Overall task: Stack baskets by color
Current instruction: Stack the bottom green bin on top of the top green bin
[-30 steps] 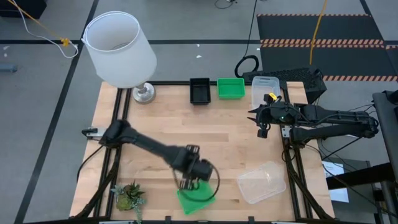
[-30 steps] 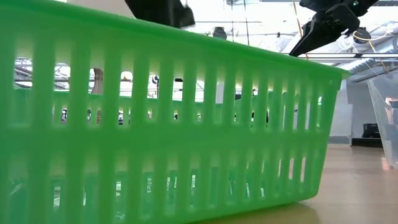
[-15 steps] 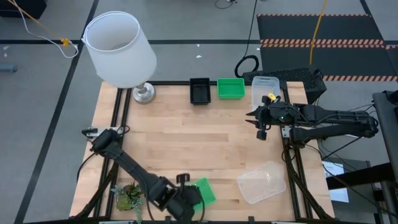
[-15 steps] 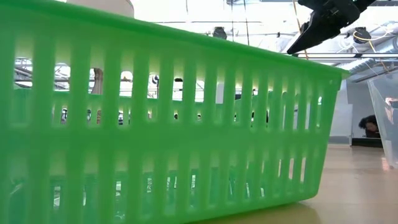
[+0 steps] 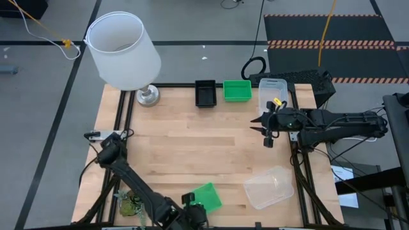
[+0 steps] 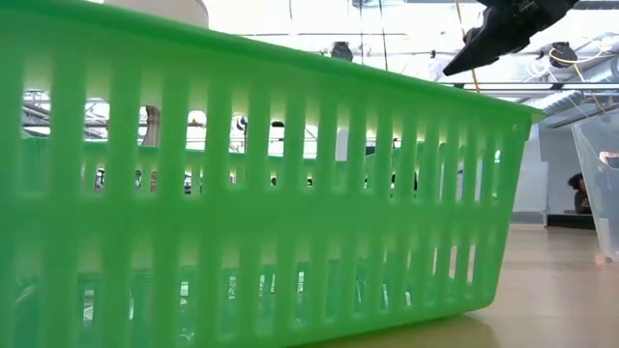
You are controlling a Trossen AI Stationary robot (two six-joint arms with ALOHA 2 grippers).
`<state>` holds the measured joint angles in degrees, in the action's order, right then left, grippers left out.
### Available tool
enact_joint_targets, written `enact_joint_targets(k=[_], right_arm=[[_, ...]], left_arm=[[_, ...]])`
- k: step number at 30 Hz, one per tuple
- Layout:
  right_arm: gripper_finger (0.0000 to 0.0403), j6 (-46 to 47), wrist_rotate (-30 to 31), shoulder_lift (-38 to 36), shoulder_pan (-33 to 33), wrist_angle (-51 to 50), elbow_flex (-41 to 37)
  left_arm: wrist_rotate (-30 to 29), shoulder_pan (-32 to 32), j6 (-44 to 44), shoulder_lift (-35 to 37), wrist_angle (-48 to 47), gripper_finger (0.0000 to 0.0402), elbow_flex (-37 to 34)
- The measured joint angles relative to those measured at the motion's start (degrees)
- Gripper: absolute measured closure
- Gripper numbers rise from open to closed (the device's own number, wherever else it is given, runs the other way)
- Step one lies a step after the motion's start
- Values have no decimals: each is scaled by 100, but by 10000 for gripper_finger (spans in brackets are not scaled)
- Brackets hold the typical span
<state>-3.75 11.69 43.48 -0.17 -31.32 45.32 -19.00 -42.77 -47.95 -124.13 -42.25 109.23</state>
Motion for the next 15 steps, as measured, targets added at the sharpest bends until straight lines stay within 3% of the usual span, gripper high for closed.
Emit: enact_joint_targets(k=[6, 15], right_arm=[[291, -114, 4, -4, 42, 117, 0], [291, -142, 4, -4, 42, 116, 0]], left_arm=[[293, 3, -184, -308, -31, 268, -2], [260, 66, -427, -471, -425, 268, -2]])
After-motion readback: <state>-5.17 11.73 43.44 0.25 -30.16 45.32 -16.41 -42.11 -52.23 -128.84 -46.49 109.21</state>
